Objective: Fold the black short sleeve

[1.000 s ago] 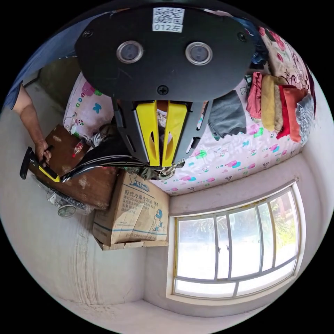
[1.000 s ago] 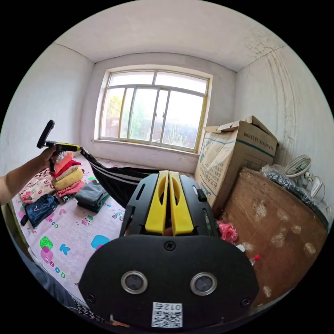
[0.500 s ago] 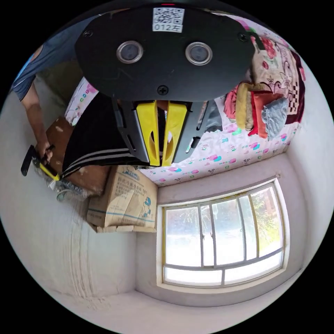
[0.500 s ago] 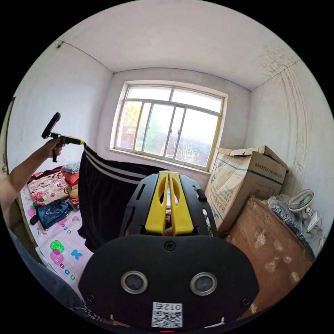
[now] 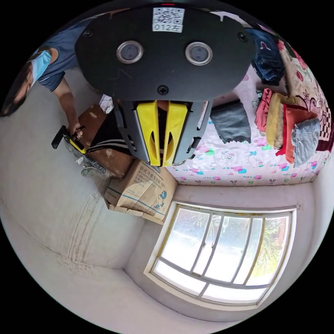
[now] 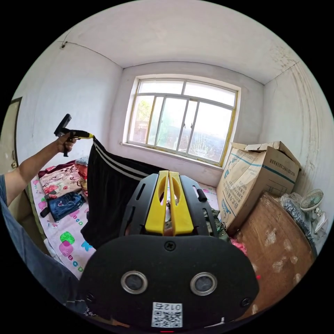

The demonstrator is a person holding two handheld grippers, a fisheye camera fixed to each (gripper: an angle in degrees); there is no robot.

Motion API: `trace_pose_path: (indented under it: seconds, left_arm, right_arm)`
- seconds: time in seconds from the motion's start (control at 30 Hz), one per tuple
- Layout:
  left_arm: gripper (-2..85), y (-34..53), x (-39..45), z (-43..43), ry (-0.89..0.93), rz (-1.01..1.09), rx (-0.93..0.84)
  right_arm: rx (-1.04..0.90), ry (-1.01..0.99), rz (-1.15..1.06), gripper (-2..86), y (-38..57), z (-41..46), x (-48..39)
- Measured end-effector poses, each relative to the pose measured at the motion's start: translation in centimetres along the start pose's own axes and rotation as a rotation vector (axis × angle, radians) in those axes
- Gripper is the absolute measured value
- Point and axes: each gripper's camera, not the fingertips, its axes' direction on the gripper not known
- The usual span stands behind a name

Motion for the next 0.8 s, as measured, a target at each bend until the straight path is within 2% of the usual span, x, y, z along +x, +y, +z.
trace_pose_path:
  seconds: [0.17, 0.27, 0.37, 0.53, 0.63, 0.8]
  left_arm:
    - [0.1, 0.7, -0.3, -2.3, 0.096, 0.055, -0.053]
    - [0.1, 4.2, 0.2, -3.0, 0.105, 0.119, -0.154]
    - [0.2, 10.0, -0.1, -2.6, 0.113, 0.134, -0.300]
    - [0.2, 22.3, -3.7, -1.1, 0.198, -0.023, -0.538]
    - [0.3, 28.0, -7.0, -0.1, 0.238, -0.185, -0.584]
    - [0.3, 36.0, -11.1, 3.8, 0.158, -0.343, -0.823]
  right_arm:
    - [-0.046, -0.046, -0.011, -0.1, 3.8, -1.8, -1.3]
    - [-0.145, -0.110, 0.018, -0.1, 8.5, -2.1, -2.1]
    - [-0.282, -0.244, 0.135, -0.1, 14.6, -1.1, -1.5]
    - [-0.490, -0.510, 0.390, -0.1, 26.8, 3.4, 0.0]
    - [-0.635, -0.607, 0.496, 0.0, 33.9, 8.0, -0.5]
    - [-0.917, -0.666, 0.459, 0.0, 42.9, 15.9, -5.0]
